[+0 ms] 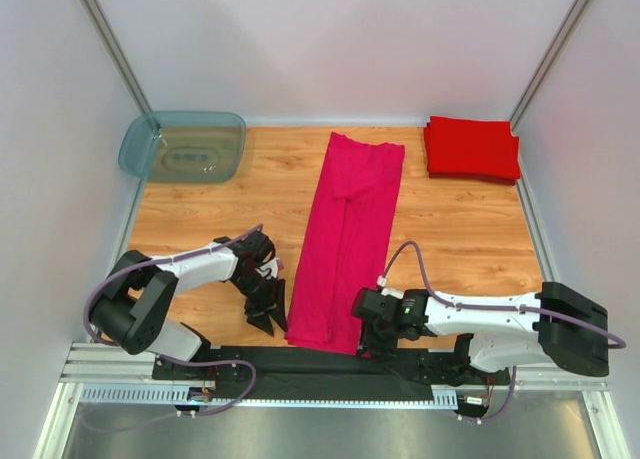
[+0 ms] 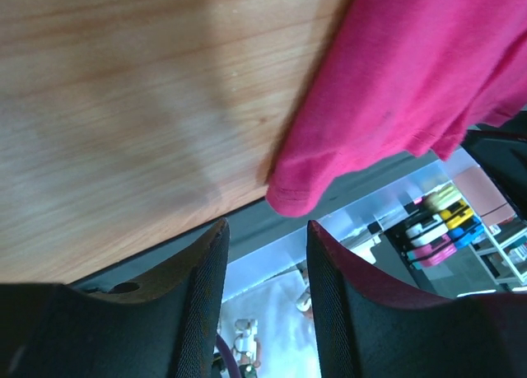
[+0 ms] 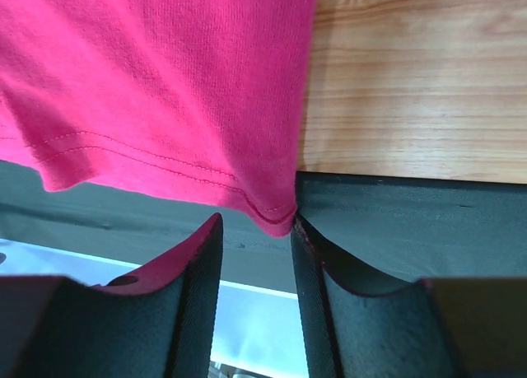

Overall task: Fold and stack the t-shirts
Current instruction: Fold the tshirt

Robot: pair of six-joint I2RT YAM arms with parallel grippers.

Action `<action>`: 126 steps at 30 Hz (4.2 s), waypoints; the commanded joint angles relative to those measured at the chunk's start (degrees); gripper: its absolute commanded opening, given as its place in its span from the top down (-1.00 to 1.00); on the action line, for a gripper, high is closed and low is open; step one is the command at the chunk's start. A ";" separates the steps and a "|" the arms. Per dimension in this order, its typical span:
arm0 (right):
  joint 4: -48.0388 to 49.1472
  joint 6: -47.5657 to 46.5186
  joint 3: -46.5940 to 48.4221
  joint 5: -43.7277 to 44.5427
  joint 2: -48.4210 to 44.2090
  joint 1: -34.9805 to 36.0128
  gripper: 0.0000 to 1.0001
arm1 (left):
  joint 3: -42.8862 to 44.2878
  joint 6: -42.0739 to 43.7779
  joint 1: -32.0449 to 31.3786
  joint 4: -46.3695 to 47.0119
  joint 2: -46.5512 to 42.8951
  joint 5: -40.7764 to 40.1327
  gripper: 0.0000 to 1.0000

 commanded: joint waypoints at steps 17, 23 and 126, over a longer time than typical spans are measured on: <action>-0.17 -1.06 -1.05 1.44 -0.82 -2.60 0.19 | -0.50 -1.41 -1.46 5.26 6.10 0.19 0.24; -0.78 -1.86 -0.79 1.88 -0.91 -2.60 0.33 | 0.81 -1.50 -1.55 2.46 6.10 -2.53 0.61; -22.31 -59.16 76.11 -4.71 53.14 -60.25 0.99 | 89.15 -22.77 15.59 2.45 60.59 2.92 1.00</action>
